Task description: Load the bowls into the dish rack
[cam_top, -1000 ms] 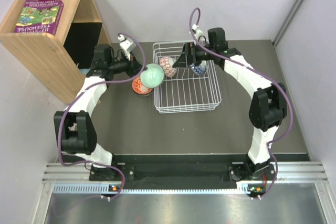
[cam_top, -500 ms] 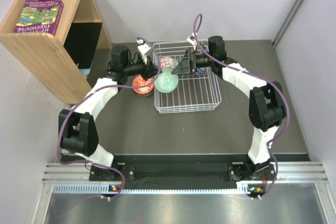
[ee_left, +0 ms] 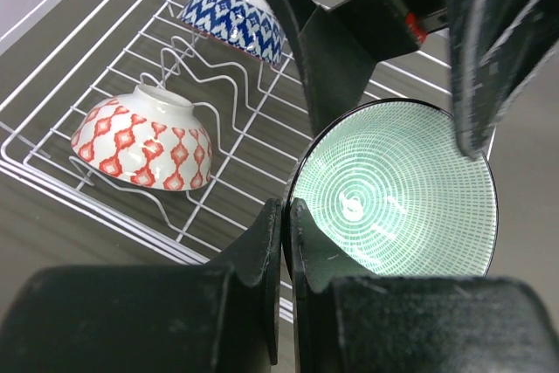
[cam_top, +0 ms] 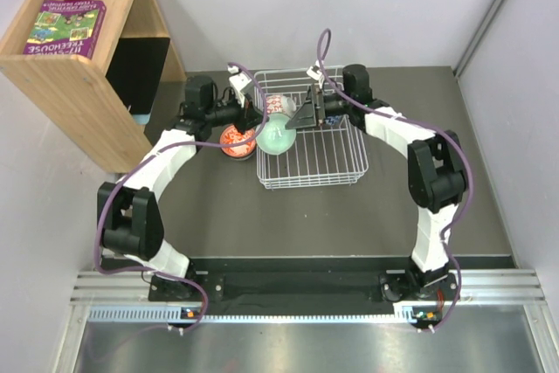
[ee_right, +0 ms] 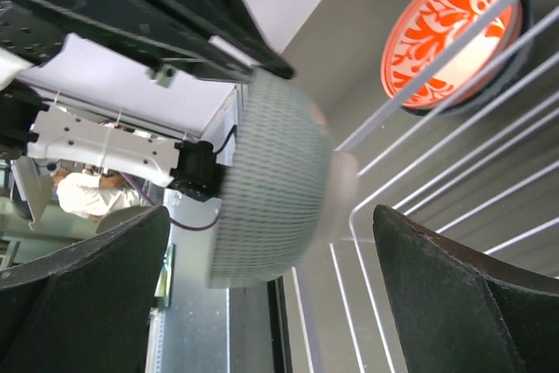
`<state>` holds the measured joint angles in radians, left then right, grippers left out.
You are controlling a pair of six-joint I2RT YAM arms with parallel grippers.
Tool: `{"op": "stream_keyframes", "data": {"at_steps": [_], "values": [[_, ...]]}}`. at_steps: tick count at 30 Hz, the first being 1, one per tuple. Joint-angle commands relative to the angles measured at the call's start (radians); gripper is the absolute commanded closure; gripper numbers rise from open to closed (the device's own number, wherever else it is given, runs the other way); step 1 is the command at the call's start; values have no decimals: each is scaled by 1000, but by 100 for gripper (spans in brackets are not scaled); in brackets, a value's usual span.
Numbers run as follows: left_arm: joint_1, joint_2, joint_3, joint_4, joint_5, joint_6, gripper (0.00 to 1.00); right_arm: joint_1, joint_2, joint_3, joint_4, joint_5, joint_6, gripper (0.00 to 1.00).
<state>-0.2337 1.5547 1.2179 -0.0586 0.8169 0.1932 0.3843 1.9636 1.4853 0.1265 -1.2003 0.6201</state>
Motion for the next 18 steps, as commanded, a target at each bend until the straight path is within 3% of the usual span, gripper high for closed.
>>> {"op": "stream_keyframes", "data": {"at_steps": [1, 18], "values": [[0, -74, 52, 31, 47, -6, 100, 7, 37, 19, -2, 16, -52, 1], [-15, -71, 66, 20, 39, 0, 100, 64, 58, 24, 51, -113, -8, 9]]}}
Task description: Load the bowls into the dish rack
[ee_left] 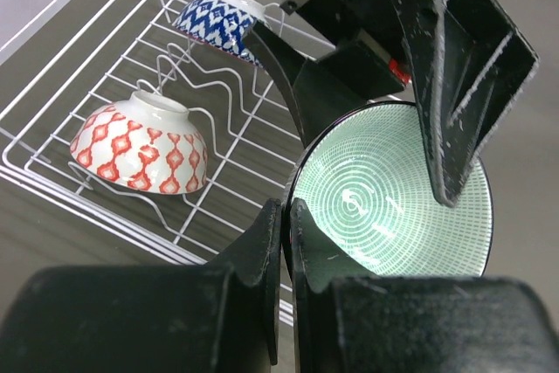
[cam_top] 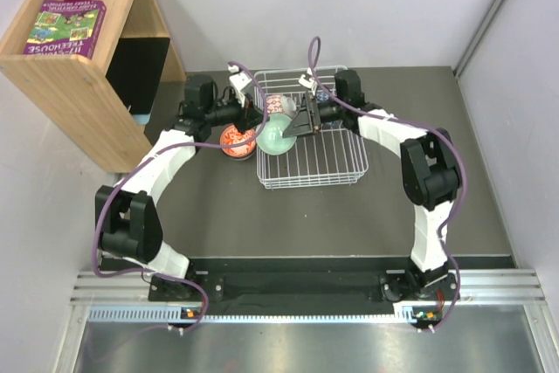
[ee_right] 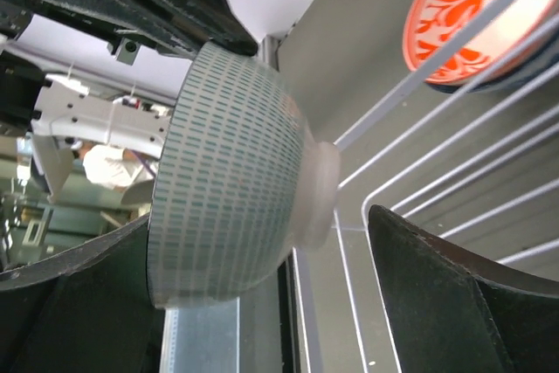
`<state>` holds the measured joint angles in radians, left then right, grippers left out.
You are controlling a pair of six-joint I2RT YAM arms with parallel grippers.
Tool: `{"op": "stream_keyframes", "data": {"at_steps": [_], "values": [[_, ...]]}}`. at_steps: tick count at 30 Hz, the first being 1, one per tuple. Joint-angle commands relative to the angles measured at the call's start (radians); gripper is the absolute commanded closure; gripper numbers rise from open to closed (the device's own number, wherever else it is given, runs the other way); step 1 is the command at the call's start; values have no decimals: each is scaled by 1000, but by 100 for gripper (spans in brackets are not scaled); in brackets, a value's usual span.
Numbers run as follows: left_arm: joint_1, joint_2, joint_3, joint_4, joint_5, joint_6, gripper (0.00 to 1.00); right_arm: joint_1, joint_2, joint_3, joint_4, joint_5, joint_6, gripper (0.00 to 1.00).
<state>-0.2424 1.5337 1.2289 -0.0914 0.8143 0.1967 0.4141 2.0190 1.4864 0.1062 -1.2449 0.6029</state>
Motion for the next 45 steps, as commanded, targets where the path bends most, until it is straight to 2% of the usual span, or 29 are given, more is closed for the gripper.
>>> {"op": "stream_keyframes", "data": {"at_steps": [1, 11, 12, 15, 35, 38, 43, 45], "values": [[-8, -50, 52, 56, 40, -2, 100, 37, 3, 21, 84, -77, 26, 9], [-9, -63, 35, 53, 29, 18, 100, 25, 23, 11, 228, -195, 162, 12], [-9, -61, 37, 55, 28, 18, 100, 20, 24, -3, 369, -211, 283, 11], [-9, -60, 37, 53, 28, 18, 100, 0, 44, -58, 652, -238, 487, 11], [-24, -70, 20, 59, 22, 9, 100, -23, 70, -31, 698, -217, 528, 13], [-28, -69, 20, 61, 22, 9, 100, -20, 72, -34, 716, -218, 540, 17], [-28, -66, 18, 62, 19, 7, 100, -18, 73, -38, 736, -225, 555, 30], [-31, -67, 17, 64, 20, 7, 100, -17, 76, -34, 748, -228, 569, 32]]}}
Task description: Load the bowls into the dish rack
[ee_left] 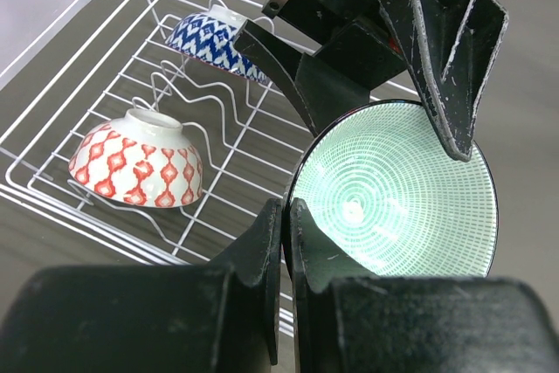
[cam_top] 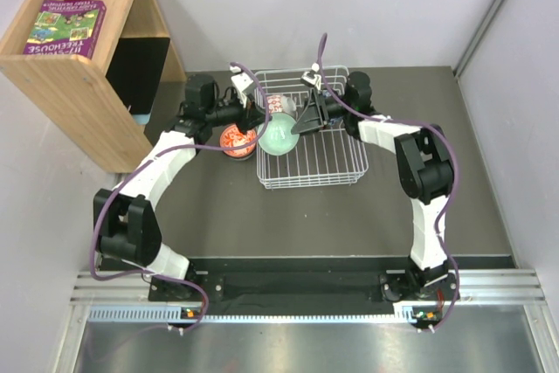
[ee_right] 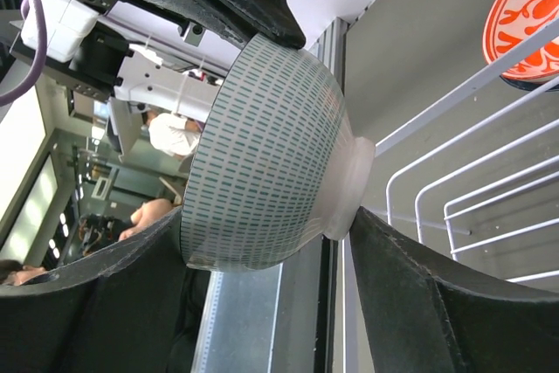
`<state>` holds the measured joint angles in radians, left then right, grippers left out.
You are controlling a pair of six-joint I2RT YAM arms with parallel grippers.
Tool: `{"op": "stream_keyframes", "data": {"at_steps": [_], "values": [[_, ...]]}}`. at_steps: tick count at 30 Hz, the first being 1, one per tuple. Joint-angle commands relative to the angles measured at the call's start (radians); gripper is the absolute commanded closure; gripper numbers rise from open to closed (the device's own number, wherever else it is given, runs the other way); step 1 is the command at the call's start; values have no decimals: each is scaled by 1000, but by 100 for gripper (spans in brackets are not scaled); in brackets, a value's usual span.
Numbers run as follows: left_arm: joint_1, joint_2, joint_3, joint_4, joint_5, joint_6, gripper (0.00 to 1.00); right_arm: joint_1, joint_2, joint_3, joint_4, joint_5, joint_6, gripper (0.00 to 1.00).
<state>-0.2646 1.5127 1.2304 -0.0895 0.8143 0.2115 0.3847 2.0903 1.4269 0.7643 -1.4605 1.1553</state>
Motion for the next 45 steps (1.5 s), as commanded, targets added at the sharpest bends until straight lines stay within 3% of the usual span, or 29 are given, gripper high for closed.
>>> {"op": "stream_keyframes", "data": {"at_steps": [1, 5, 9, 10, 15, 17, 18, 23, 33, 34, 35, 39, 41, 45], "values": [[-8, -46, 14, 62, 20, -8, 100, 16, 7, 27, 98, -12, 26, 32], [-10, -51, 6, 63, 17, -8, 100, 22, 13, 30, 133, -11, 53, 42], [-12, -55, 0, 68, 17, -21, 100, 25, 13, 29, 145, -4, 63, 59], [-12, -55, 0, 69, 17, -24, 100, 26, 11, 29, 145, -3, 63, 69], [-15, -59, -5, 70, 22, -29, 73, 25, 5, 23, 148, 9, 60, 89], [-13, -59, -5, 70, 23, -31, 71, 26, 4, 21, 145, 17, 49, 97], [-15, -59, -5, 71, 25, -32, 64, 23, 2, 21, 144, 20, 49, 100], [-15, -60, -3, 68, 26, -40, 53, 23, 5, 18, 135, 32, 40, 100], [-12, -66, -3, 76, -33, -67, 50, 11, -6, 6, 73, 60, -25, 100], [-9, -65, -2, 77, -33, -72, 47, 8, -10, 6, 41, 69, -38, 100], [-7, -63, 0, 77, -37, -75, 37, 9, -13, 7, 17, 74, -77, 100], [18, -62, 6, 124, -53, -144, 24, -3, -27, 30, -176, 104, -239, 100], [47, -59, 7, 146, -61, -182, 19, -9, -41, 67, -391, 147, -403, 100], [96, -62, 0, 163, -95, -248, 15, -21, -70, 50, -404, 173, -416, 100]]}}
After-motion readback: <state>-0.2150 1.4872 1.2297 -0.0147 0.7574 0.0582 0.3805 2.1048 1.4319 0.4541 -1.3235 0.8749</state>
